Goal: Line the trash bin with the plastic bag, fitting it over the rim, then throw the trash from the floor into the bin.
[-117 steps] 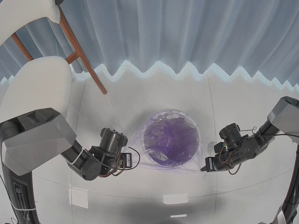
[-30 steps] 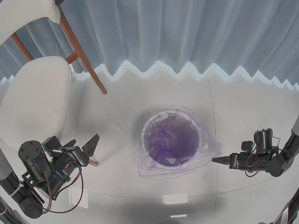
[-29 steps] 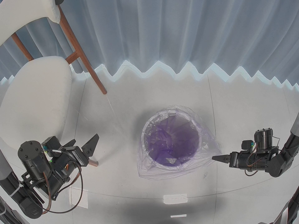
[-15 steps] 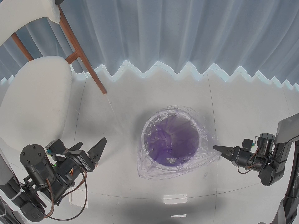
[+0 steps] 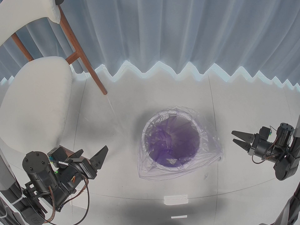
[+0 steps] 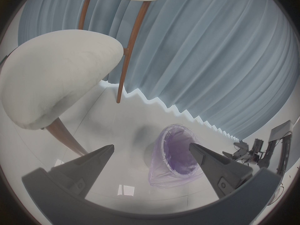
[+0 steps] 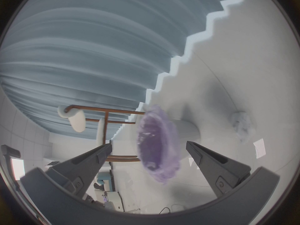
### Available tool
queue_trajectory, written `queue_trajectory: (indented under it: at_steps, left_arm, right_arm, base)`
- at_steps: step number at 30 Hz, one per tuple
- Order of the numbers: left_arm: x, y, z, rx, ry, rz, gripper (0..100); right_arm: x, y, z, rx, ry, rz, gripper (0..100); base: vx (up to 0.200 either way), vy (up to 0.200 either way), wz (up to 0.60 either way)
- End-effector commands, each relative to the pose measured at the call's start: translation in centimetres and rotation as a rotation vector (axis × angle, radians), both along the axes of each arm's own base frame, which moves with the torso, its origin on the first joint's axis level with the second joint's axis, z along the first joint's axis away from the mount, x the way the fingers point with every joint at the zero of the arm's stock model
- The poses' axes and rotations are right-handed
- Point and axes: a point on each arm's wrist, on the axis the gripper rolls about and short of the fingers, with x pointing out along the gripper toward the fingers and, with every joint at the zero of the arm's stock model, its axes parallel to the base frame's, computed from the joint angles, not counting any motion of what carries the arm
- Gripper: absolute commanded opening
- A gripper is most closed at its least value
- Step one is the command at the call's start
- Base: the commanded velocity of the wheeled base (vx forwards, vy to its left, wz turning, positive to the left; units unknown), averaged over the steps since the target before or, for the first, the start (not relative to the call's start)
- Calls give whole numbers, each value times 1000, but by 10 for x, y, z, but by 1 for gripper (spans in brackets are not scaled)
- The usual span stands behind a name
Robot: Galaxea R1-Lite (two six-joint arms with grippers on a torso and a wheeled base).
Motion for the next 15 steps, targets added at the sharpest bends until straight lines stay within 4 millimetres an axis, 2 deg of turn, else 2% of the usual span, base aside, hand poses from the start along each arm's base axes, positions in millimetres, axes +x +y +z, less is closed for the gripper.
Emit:
queue_trajectory:
  at_steps: [1,4,5,8,9,10,11,13,15]
  left_arm:
    - [-10,6,0,6,9,9,100]
    - [-11,8,-1,11,13,26,100]
    - [-11,8,-1,11,13,26,100]
    - [-12,8,-1,14,10,41,100]
    - [-12,8,-1,14,10,41,100]
    - [-12,9,0,13,8,42,100]
    - [-12,9,0,13,8,42,100]
    - [-11,8,-1,16,9,42,100]
    - [-11,8,-1,16,10,42,100]
  right_arm:
    - [-51,47,77,31,-150,208,100]
    - [-59,63,82,33,-81,284,100]
    - [-59,63,82,33,-81,284,100]
    - [-58,85,76,-22,19,358,100]
    - [-58,85,76,-22,19,358,100]
    - [-50,102,70,-128,53,303,100]
    - [-48,105,68,-148,59,288,100]
    - [-25,130,47,-343,78,114,100]
    - [-12,143,43,-372,36,62,100]
  base:
    - [0,0,0]
    - [0,0,0]
    - [0,0,0]
    - [0,0,0]
    - [0,0,0]
    - [0,0,0]
    - [0,0,0]
    - [0,0,0]
    - [0,0,0]
